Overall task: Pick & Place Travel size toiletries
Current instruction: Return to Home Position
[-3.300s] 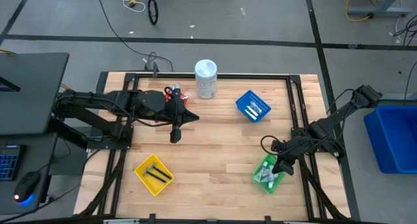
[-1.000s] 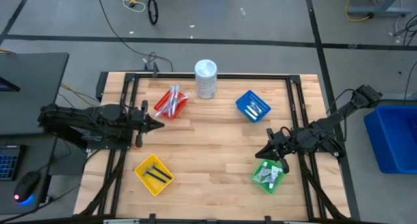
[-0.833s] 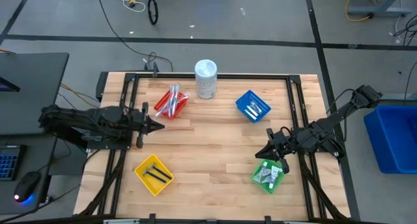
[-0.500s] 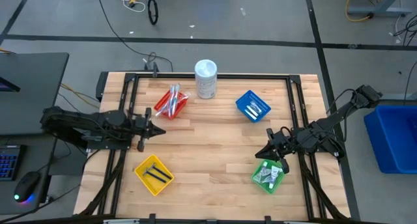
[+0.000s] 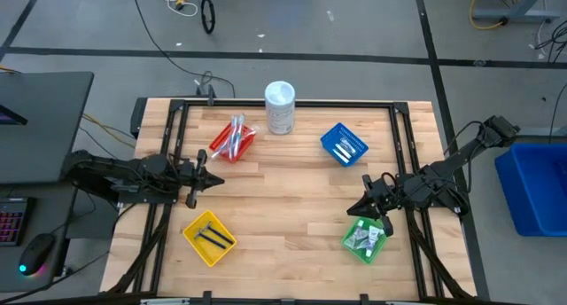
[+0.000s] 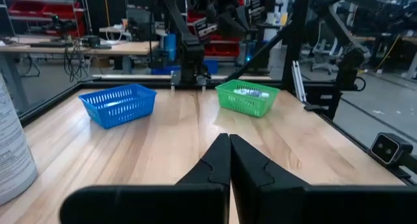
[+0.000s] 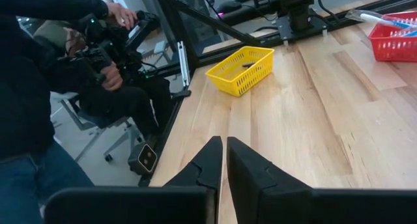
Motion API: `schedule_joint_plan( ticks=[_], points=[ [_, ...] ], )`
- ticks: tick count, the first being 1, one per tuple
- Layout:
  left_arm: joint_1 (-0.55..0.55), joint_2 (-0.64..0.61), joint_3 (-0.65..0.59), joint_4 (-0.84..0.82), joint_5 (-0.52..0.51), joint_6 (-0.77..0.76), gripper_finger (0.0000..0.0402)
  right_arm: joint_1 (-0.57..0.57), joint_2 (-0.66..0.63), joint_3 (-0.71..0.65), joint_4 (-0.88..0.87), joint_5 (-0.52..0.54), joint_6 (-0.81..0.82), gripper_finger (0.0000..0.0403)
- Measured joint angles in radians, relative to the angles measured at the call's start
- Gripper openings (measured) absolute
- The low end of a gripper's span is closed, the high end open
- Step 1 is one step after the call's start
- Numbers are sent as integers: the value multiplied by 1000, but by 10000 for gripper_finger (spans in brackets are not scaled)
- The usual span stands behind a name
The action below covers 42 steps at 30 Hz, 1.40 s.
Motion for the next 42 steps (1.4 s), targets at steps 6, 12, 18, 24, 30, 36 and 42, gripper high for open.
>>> schedule_joint_plan(
  ticks=[6, 12, 18, 24, 30, 36, 42],
  points=[
    [0, -42, -14, -4, 0, 19, 2, 0, 0, 0, 0, 0, 0, 31],
    [0, -118, -13, -68, 4, 33, 3, 0, 0, 0, 0, 0, 0, 31],
    [0, -130, -14, -70, 3, 57, 3, 0, 0, 0, 0, 0, 0, 32],
    [0, -130, -14, -67, -23, 106, 12, 0, 0, 0, 1, 0, 0, 30],
    [44, -128, -14, -68, -26, 105, 10, 0, 0, 0, 0, 0, 0, 32],
    [103, -128, -14, -72, -10, 110, 14, 0, 0, 0, 0, 0, 0, 31],
    [103, -121, -15, -58, -8, 110, 21, 0, 0, 0, 0, 0, 0, 31]
  ],
)
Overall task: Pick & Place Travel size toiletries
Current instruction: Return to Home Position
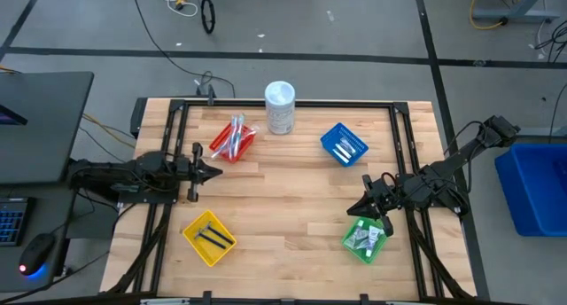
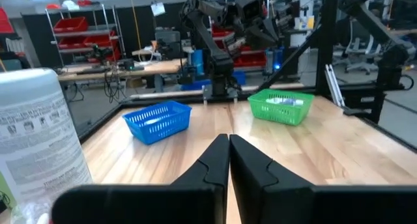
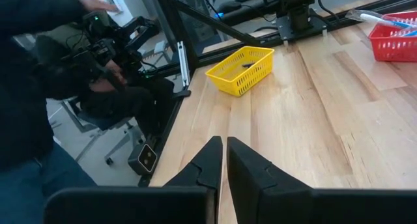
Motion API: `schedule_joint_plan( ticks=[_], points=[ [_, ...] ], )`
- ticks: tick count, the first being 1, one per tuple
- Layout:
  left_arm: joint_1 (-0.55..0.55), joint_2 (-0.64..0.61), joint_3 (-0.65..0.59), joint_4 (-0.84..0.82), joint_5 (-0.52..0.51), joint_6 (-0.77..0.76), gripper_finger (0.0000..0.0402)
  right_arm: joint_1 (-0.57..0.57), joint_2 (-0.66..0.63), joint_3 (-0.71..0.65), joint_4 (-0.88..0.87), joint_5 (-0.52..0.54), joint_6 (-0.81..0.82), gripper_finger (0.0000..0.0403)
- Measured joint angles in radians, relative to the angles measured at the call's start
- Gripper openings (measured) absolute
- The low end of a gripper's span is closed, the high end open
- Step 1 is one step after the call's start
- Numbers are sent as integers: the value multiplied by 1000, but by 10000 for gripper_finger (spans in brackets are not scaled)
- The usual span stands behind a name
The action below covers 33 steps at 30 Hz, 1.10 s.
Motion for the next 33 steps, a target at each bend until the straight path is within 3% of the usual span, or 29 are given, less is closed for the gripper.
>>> schedule_joint_plan(
  ticks=[33],
  points=[
    [0, -1, -1, 20, 3, 0, 22, 0, 0, 0, 0, 0, 0, 31]
  ],
)
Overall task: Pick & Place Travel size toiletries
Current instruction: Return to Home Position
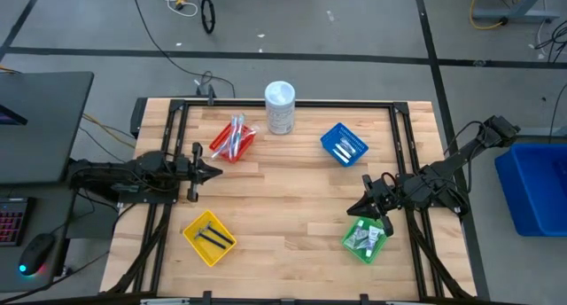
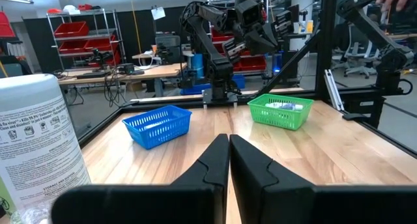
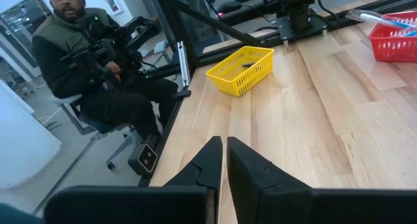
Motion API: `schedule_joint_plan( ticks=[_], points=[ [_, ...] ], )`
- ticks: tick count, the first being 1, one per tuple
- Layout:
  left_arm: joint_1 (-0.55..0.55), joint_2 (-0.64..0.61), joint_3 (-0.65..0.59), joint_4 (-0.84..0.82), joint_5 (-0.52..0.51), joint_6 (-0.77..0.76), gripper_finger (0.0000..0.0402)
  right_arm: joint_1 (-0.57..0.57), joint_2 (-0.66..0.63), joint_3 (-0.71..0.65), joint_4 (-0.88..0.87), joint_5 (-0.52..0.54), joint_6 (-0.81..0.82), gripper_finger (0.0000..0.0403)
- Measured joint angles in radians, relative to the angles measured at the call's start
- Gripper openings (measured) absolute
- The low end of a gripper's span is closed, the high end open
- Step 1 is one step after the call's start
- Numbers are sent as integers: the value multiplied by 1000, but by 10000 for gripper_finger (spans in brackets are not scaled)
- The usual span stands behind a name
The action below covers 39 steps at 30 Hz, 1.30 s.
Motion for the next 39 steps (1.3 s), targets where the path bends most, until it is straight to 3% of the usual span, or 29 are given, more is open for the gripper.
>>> schedule_joint_plan(
  ticks=[6, 14, 26, 34, 39],
  points=[
    [0, 0, 0, 0, 0, 0, 22, 0, -25, -5, 11, 0, 0, 31],
    [0, 0, 0, 0, 0, 0, 22, 0, -132, -109, 22, 1, -5, 32],
    [0, 0, 0, 0, 0, 0, 23, -55, -306, -301, 158, -4, -311, 32],
    [0, 0, 0, 0, 0, 0, 23, -130, -432, -375, 159, -137, -507, 32],
    [0, 0, 0, 0, 0, 0, 23, -179, -498, -384, 94, -187, -525, 31]
  ],
)
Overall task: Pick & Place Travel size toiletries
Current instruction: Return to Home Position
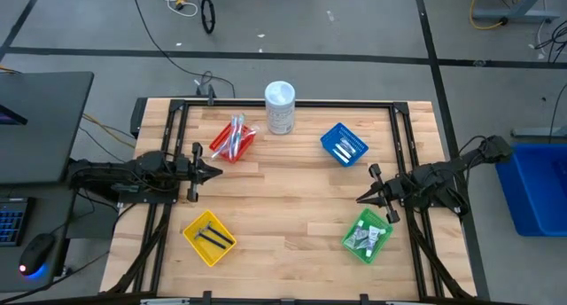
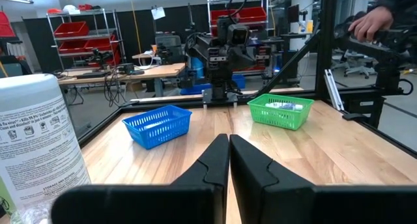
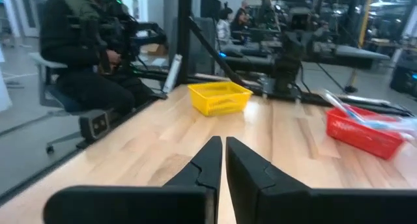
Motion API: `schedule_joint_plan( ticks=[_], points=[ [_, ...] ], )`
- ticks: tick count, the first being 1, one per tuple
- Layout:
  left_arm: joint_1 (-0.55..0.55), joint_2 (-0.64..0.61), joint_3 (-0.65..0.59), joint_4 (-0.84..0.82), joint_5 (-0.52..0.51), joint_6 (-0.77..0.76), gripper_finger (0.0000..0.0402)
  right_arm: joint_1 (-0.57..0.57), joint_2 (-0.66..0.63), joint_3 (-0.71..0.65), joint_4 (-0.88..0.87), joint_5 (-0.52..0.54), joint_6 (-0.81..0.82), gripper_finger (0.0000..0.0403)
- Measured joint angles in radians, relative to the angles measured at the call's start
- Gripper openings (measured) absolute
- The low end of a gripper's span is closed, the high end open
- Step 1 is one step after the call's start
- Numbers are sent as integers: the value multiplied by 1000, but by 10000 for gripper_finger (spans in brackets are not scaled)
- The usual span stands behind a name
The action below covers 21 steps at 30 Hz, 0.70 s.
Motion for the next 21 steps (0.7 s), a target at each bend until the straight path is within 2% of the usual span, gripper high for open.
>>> schedule_joint_plan(
  ticks=[14, 21],
  points=[
    [0, 0, 0, 0, 0, 0, 23, -153, -138, 0, -192, -37, 24, 31],
    [0, 0, 0, 0, 0, 0, 23, -232, -182, 0, -195, -64, 19, 30]
  ],
)
